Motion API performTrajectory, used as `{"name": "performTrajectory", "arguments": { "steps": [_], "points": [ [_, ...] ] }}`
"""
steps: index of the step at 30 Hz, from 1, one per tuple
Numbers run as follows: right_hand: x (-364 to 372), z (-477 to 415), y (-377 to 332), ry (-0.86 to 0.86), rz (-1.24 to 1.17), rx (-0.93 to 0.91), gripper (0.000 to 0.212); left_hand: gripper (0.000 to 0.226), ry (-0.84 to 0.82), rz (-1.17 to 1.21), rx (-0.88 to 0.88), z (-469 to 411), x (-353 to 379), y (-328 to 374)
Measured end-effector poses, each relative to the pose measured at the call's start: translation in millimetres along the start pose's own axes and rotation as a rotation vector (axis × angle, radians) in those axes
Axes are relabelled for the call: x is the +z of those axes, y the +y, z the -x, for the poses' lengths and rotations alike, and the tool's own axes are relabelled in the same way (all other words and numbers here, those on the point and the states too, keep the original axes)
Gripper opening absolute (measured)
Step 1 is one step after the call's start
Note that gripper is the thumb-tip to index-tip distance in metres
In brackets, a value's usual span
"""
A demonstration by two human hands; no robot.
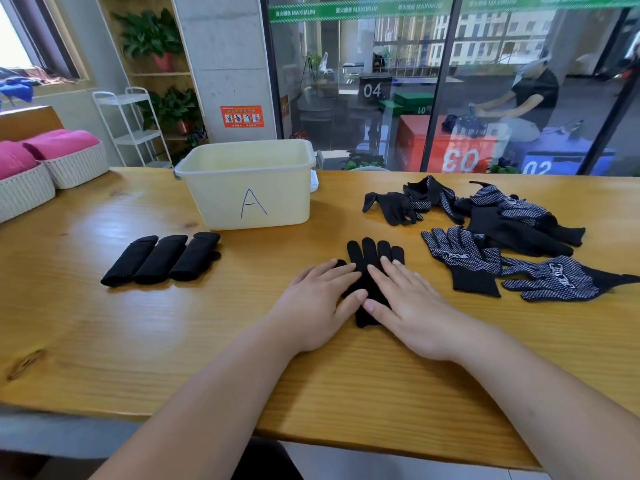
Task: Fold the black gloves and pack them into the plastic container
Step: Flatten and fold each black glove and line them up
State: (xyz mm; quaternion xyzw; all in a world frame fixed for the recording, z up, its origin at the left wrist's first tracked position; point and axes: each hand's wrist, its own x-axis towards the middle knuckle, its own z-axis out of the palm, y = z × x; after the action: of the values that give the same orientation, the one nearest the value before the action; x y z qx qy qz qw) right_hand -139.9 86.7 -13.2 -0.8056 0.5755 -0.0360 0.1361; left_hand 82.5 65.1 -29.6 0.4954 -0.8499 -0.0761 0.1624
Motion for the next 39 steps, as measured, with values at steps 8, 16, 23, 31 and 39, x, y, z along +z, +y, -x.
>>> {"name": "performTrajectory", "arguments": {
  "steps": [8,16,23,31,39],
  "points": [
    [-5,27,34,0.063,0.036,-0.165,0.081,0.065,0.025,0.015,0.003,3,-3,0],
    [-9,27,40,0.352,-0.087,-0.293,0.024,0.018,0.167,0.303,0.143,6,-12,-4],
    [-5,26,31,0.436,-0.002,-0.261,0.023,0.042,0.086,0.204,0.207,8,-13,1],
    [-6,28,35,0.412,-0.123,-0.265,0.022,0.017,0.14,0.118,0.224,5,-8,2],
    [-6,26,40,0.434,0.031,-0.27,0.028,0.024,0.13,0.145,0.243,5,-12,1]
  ]
}}
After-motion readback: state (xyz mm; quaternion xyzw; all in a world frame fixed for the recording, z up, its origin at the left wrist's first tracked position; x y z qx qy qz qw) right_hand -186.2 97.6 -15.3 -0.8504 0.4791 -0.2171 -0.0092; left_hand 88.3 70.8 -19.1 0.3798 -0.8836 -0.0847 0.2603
